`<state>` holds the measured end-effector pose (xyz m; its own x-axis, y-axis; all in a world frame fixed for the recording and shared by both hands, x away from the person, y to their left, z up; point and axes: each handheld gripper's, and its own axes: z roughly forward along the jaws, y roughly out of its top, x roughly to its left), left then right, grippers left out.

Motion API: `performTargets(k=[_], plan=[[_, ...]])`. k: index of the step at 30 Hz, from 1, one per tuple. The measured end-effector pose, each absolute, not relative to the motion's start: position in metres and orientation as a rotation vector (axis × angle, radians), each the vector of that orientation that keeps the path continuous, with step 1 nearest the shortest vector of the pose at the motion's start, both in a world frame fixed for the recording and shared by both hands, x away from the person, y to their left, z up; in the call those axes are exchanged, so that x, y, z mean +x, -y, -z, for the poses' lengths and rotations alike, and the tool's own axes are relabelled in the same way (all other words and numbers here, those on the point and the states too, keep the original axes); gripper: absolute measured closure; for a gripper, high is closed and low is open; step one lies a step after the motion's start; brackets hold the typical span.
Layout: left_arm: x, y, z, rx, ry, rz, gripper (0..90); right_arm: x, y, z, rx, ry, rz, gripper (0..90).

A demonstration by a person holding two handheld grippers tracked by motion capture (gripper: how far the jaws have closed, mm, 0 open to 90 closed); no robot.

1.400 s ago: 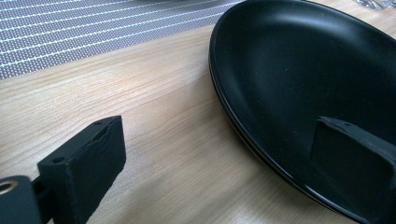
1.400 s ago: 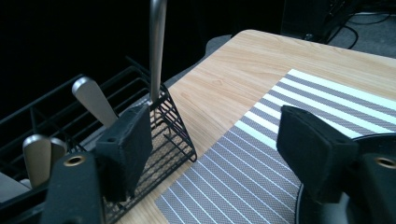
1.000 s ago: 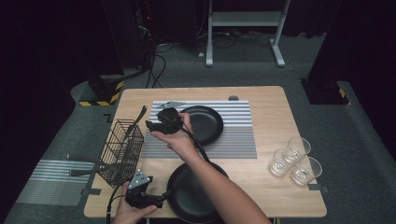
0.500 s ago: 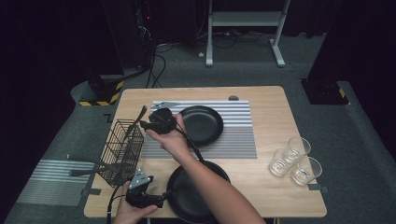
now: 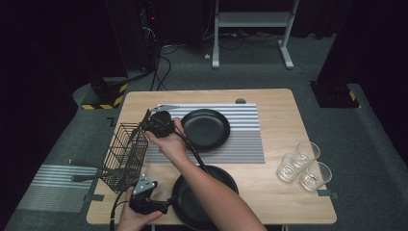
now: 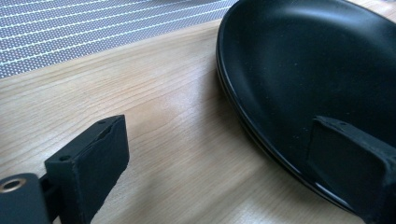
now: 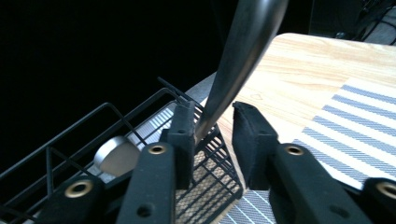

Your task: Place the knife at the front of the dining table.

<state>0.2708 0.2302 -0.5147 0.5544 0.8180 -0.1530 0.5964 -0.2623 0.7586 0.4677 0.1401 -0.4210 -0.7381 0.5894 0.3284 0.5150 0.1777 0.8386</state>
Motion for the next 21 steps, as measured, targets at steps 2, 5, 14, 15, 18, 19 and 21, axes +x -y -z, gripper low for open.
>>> performTargets(k=[2, 5, 14, 15, 18, 19, 21], plan=[[0.2708, -0.2303, 0.5147, 1.982, -1.138, -0.352, 6.6, 0.4672, -0.1419, 0.4208, 1.099, -2.351, -1.639, 75.8], [0.2705, -0.2304, 0.5144, 1.979, -1.135, -0.350, 6.7, 0.4647, -0.1447, 0.4193, 1.080, -2.338, -1.623, 80.8], [0.2707, -0.2306, 0.5140, 1.979, -1.134, -0.351, 7.0, 0.4631, -0.1440, 0.4184, 1.083, -2.369, -1.652, 83.7], [0.2707, -0.2306, 0.5141, 1.978, -1.134, -0.350, 7.0, 0.4621, -0.1444, 0.4179, 1.073, -2.369, -1.647, 83.8], [0.2710, -0.2307, 0.5143, 1.980, -1.135, -0.350, 7.0, 0.4589, -0.1455, 0.4157, 1.049, -2.361, -1.631, 83.9], [0.2710, -0.2307, 0.5144, 1.978, -1.136, -0.349, 7.0, 0.4587, -0.1451, 0.4152, 1.049, -2.358, -1.632, 83.9], [0.2710, -0.2307, 0.5144, 1.977, -1.136, -0.348, 7.0, 0.4593, -0.1428, 0.4137, 1.055, -2.355, -1.656, 83.9]])
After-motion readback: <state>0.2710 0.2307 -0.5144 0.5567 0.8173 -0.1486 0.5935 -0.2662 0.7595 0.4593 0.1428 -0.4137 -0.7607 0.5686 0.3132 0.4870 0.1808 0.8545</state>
